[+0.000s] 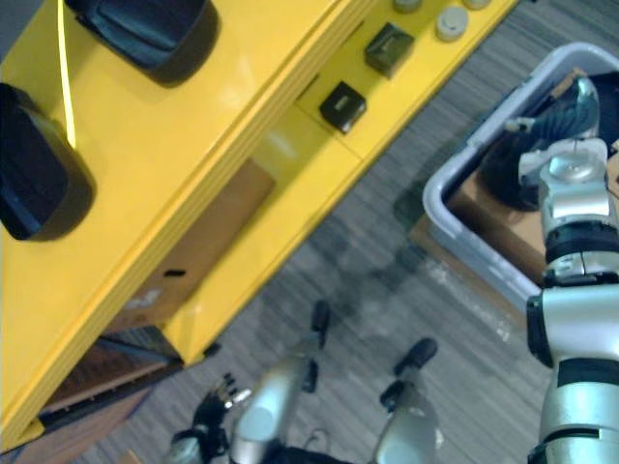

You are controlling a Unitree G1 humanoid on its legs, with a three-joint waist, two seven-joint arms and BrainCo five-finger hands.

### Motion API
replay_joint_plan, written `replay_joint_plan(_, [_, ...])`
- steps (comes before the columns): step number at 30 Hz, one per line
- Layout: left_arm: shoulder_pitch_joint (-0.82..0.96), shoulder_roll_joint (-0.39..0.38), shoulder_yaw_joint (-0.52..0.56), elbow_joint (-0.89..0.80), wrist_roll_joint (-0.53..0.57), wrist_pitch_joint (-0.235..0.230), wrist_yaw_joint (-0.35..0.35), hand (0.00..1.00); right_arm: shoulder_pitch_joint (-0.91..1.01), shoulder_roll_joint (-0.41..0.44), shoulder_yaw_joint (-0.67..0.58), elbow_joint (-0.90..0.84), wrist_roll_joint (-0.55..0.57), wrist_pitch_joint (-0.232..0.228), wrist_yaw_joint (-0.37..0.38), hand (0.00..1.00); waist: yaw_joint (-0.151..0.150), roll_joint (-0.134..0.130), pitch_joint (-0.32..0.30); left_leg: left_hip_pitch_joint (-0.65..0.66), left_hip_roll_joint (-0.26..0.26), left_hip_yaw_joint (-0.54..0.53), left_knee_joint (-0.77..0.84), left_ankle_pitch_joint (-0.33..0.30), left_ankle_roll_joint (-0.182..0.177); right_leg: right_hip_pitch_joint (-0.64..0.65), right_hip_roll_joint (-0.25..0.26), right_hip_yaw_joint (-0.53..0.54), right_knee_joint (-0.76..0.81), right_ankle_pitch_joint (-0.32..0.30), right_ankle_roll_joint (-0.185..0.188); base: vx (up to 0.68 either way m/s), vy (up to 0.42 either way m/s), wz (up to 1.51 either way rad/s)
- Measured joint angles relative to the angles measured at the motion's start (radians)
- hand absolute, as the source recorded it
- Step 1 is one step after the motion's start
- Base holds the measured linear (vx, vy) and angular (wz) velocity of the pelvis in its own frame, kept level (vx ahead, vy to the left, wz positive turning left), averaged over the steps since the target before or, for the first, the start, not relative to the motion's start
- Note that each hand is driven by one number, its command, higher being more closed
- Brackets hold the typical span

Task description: Walk over and take plastic housings, then place them on the shelf

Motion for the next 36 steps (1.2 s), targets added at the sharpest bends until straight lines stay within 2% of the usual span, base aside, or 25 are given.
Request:
replay_joint_plan(4, [-0.008, 0.0, -0.005, 0.009, -0.001, 0.0, 0.001, 0.0, 0.043, 0.009, -0.062, 0.053, 0.015, 0.057, 0.004, 0.0, 0.0, 0.004, -0.003, -0.005, -0.002, 0.0, 0.002, 0.0, 0.0, -0.004, 0.0, 0.001, 0.001, -0.001, -0.001, 0.0, 0.0, 0.0])
replay_joint_plan(24, [-0.017, 0.002, -0.034, 0.043, -0.009, 0.005, 0.016, 0.0, 0.142, 0.008, -0.256, 0.051, 0.009, 0.111, -0.001, 0.0, -0.008, 0.016, -0.041, -0.013, -0.002, -0.004, 0.001, 0.009, 0.0, -0.024, -0.005, 0.004, 0.033, -0.01, -0.01, -0.02, -0.013, 0.0])
replay_joint_plan(29, [-0.017, 0.01, -0.034, 0.043, -0.009, 0.016, 0.027, 0.0, 0.168, 0.014, -0.286, 0.057, -0.009, 0.159, 0.007, 0.0, -0.012, -0.003, -0.053, -0.013, 0.0, -0.004, -0.004, 0.017, -0.001, -0.028, -0.005, 0.007, 0.036, -0.01, -0.011, -0.04, -0.037, 0.0])
replay_joint_plan(32, [-0.015, 0.022, -0.034, 0.043, -0.009, 0.018, 0.028, 0.0, 0.175, 0.031, -0.326, 0.075, -0.009, 0.177, 0.015, 0.0, -0.029, -0.023, -0.062, -0.011, 0.0, -0.005, -0.023, 0.03, -0.001, -0.033, -0.004, 0.008, 0.037, -0.01, -0.011, -0.03, -0.042, 0.01])
replay_joint_plan(36, [-0.015, 0.029, -0.034, 0.041, -0.009, 0.025, 0.029, 0.0, 0.194, 0.034, -0.384, 0.089, -0.009, 0.177, 0.036, 0.0, -0.031, -0.035, -0.067, -0.003, 0.0, -0.003, -0.032, 0.037, -0.001, -0.033, -0.003, 0.013, 0.036, -0.014, -0.019, -0.03, -0.042, -0.02])
